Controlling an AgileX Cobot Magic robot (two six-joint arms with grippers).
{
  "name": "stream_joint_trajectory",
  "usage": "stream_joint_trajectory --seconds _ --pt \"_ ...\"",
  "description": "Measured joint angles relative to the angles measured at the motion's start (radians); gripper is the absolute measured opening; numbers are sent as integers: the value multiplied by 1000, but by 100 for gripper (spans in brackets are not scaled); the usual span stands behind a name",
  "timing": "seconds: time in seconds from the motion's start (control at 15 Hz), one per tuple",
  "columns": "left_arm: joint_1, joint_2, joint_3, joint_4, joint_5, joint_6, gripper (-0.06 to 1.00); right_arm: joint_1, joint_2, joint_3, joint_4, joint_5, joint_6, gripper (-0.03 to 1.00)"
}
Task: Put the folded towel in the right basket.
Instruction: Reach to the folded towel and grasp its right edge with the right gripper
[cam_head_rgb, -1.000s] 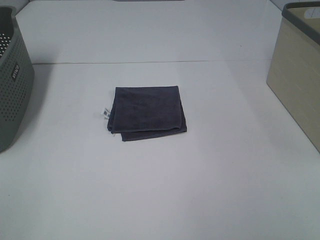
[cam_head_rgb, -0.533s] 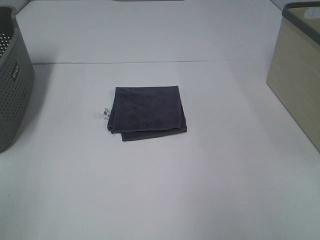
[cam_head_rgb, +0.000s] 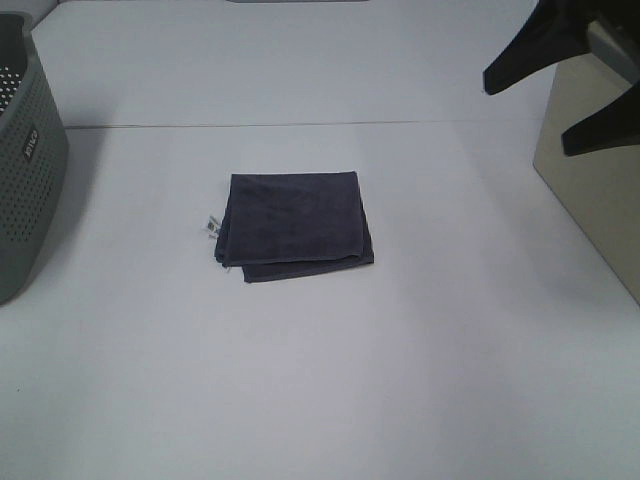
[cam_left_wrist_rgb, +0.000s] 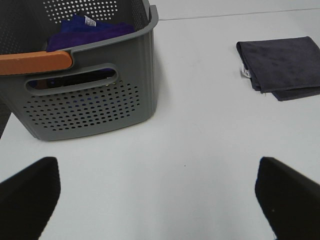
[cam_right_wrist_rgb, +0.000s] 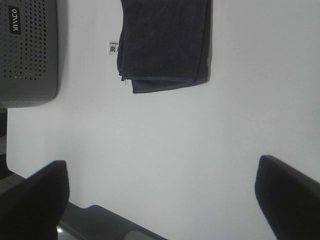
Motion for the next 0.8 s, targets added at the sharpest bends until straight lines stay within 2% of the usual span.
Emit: stream_joint_trajectory --seconds 0.07,0.33,0.6,0.8 --pt "0 0 0 0 0 0 99 15 92 -26 20 -20 -18 96" --pt "0 0 0 0 0 0 99 136 380 -227 -13 -84 -21 96" --pt "0 0 0 0 0 0 99 140 600 -416 -11 -86 -5 96" --pt "0 0 0 0 0 0 99 201 809 -576 -7 -101 -1 96"
